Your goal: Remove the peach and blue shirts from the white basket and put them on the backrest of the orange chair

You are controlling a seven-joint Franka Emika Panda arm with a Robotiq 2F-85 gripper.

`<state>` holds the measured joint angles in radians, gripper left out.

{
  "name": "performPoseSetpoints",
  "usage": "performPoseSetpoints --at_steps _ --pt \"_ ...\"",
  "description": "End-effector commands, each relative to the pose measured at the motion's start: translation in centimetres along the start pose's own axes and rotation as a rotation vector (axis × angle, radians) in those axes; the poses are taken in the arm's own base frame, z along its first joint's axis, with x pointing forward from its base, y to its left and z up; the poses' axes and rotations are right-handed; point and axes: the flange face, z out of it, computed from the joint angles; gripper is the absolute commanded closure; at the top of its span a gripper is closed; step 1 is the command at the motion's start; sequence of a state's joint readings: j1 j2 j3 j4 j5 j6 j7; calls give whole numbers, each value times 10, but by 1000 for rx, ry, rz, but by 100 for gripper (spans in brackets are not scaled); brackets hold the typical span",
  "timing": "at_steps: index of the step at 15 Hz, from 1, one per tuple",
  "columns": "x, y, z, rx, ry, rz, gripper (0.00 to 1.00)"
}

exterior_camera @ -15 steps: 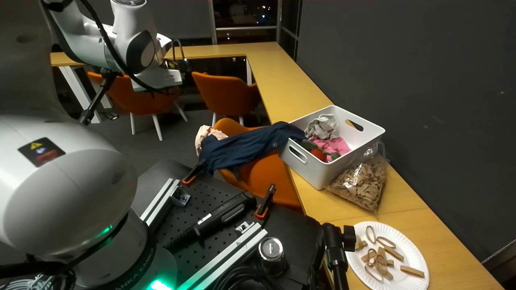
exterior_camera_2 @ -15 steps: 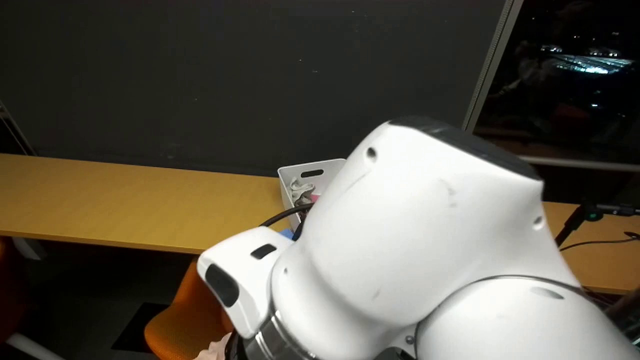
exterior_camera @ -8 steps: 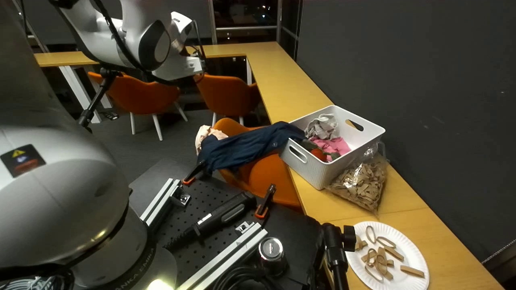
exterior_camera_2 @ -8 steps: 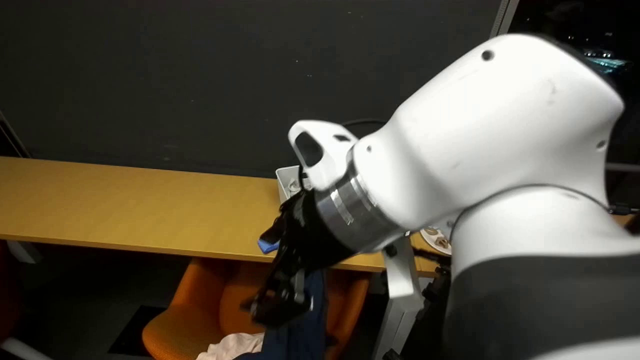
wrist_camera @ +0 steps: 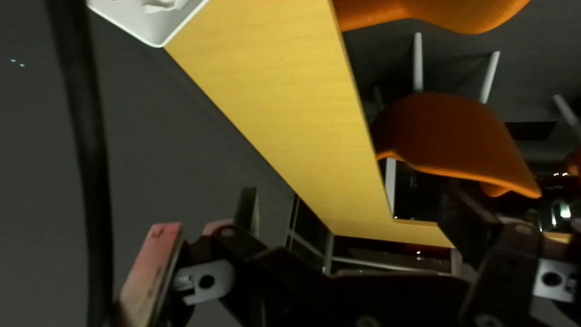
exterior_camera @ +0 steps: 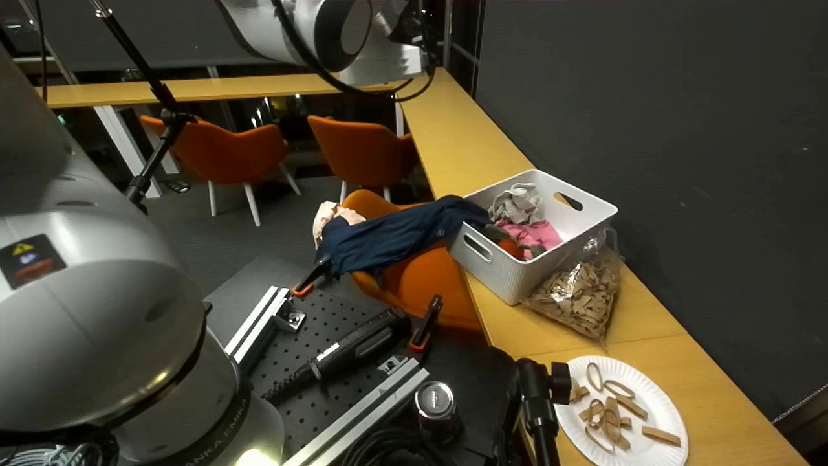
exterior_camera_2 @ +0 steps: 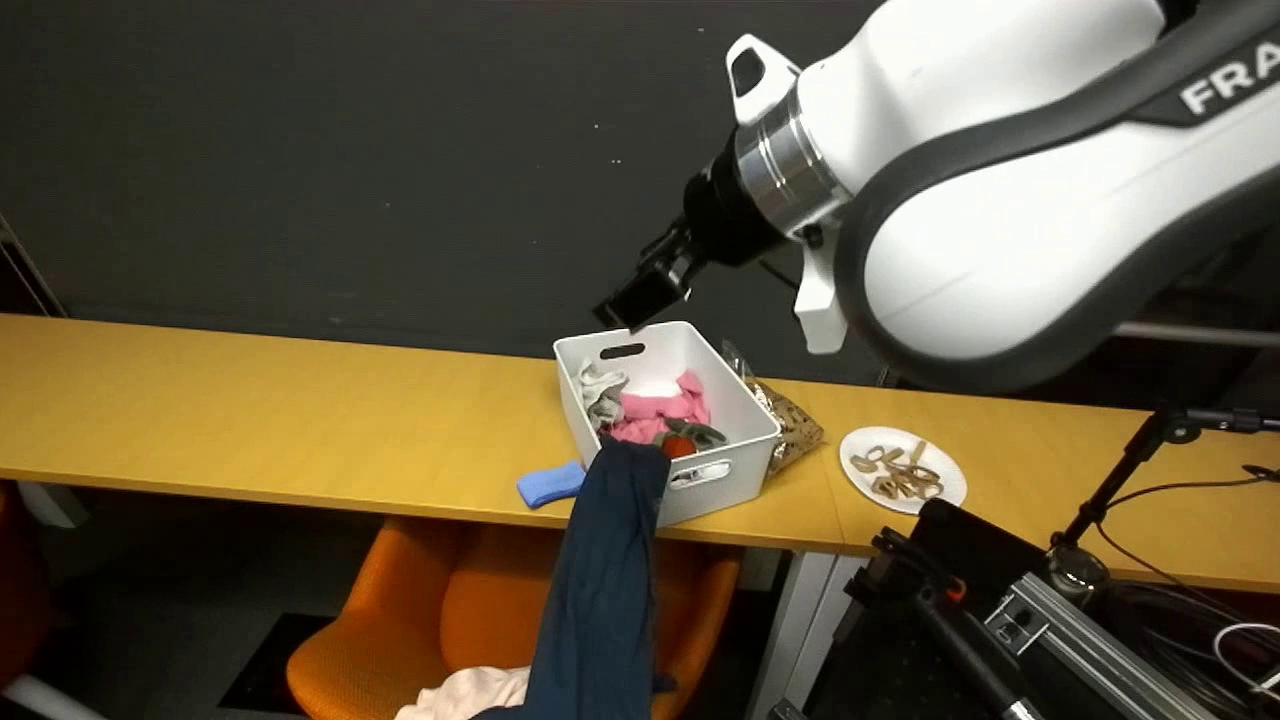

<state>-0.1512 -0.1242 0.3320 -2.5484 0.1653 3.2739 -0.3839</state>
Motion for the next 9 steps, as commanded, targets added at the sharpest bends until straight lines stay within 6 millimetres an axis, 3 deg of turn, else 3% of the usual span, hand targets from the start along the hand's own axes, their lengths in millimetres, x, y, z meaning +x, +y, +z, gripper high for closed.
performPoseSetpoints --at_steps 1,5,7,9 --pt "30 60 -3 -59 45 86 0" --pt "70 98 -1 -13 24 194 0" --pt "78 128 -4 53 -4 261 0" --pt "72 170 2 102 -24 326 0"
